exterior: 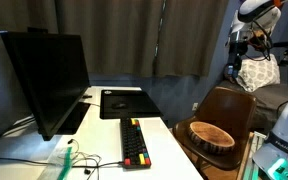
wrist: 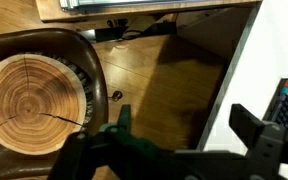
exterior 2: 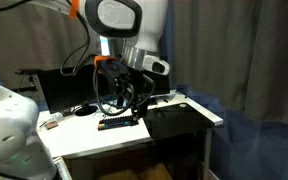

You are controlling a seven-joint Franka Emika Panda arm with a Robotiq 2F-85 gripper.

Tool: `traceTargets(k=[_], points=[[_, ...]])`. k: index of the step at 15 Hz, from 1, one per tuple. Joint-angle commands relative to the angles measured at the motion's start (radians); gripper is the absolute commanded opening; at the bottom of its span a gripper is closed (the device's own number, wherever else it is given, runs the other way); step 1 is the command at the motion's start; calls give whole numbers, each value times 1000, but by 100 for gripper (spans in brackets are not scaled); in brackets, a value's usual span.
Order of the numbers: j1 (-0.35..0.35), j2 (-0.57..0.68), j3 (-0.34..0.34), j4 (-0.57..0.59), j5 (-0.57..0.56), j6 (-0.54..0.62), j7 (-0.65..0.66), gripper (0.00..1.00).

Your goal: Move the black mouse backwards

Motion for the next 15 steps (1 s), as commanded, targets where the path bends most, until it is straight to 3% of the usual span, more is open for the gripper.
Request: traceTargets(k=[1, 8, 12, 15], points=[[-21, 5, 18, 2, 9, -2, -10, 100], [-21, 5, 18, 2, 9, -2, -10, 100], [51, 3, 122, 51, 5, 7, -7, 100], [145, 22, 231, 121, 16, -2, -7, 100]])
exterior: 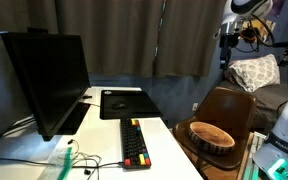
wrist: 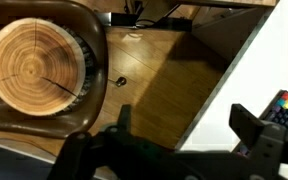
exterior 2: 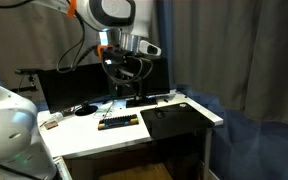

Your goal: Move the black mouse backwards

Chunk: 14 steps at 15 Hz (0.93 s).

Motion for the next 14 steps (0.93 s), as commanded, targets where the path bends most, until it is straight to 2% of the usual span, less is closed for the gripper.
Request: traceTargets(k=[1, 7, 11, 14], points=[[105, 33, 114, 93, 21, -7, -12, 100], [282, 118, 233, 182, 49, 103, -95, 100], [351, 205, 287, 184, 29, 287, -182, 100], [381, 308, 274, 215, 65, 446, -323, 100]])
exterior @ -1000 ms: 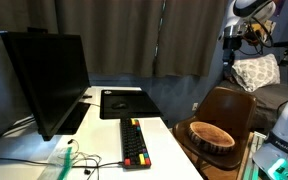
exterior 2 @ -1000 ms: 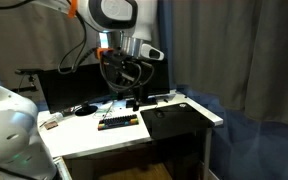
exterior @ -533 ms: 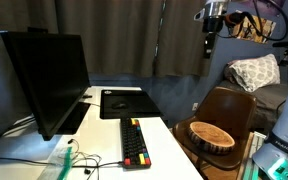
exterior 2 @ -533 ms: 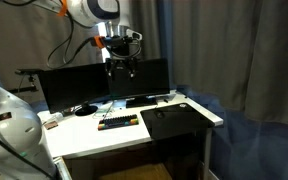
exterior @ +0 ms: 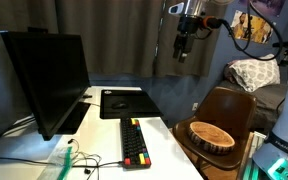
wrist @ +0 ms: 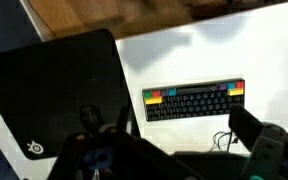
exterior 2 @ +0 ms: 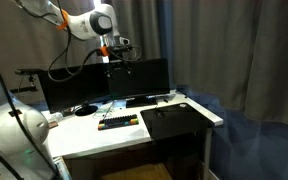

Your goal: Move the black mouse backwards

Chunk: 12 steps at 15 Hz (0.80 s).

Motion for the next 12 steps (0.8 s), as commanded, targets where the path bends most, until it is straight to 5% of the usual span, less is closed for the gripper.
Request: traceTargets(k=[1, 4, 5, 12], points=[[24, 147, -23, 75, 50, 155, -191, 100], [-17, 275, -7, 159, 37, 271, -232, 100], [-21, 178, 14, 73, 29, 239, -191, 100], [-30, 199, 21, 89, 28, 246, -194, 100]])
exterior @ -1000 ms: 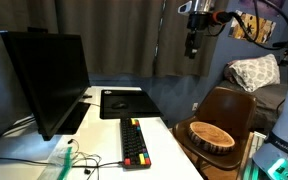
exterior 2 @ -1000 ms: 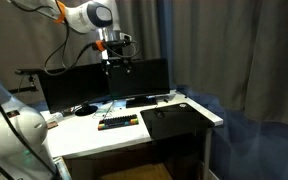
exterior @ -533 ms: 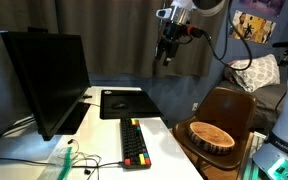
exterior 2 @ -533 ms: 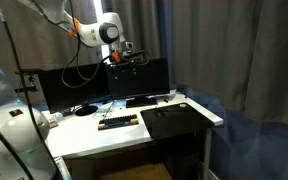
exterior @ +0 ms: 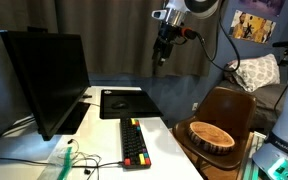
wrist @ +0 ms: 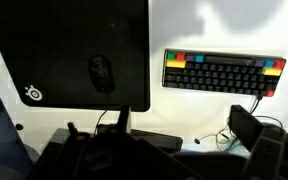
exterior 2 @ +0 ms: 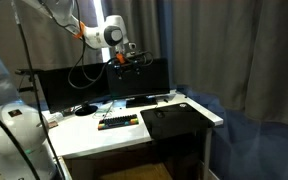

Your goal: Move the black mouse backwards

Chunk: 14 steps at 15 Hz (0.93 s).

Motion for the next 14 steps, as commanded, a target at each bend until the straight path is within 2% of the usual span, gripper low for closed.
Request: traceTargets(k=[1, 4, 8, 11, 12, 13, 14], points=[[-19, 0, 19, 3, 4, -3, -2, 100], [-16, 18, 16, 17, 17, 3, -31, 100], [-6, 181, 27, 152, 57, 50, -150, 100], [-29, 325, 50, 275, 123, 73, -235, 100], [-43, 372, 59, 314, 149, 83, -255, 97], [-59, 412, 71, 348, 172, 92, -275, 74], [-76, 455, 83, 385, 189, 105, -289, 73]])
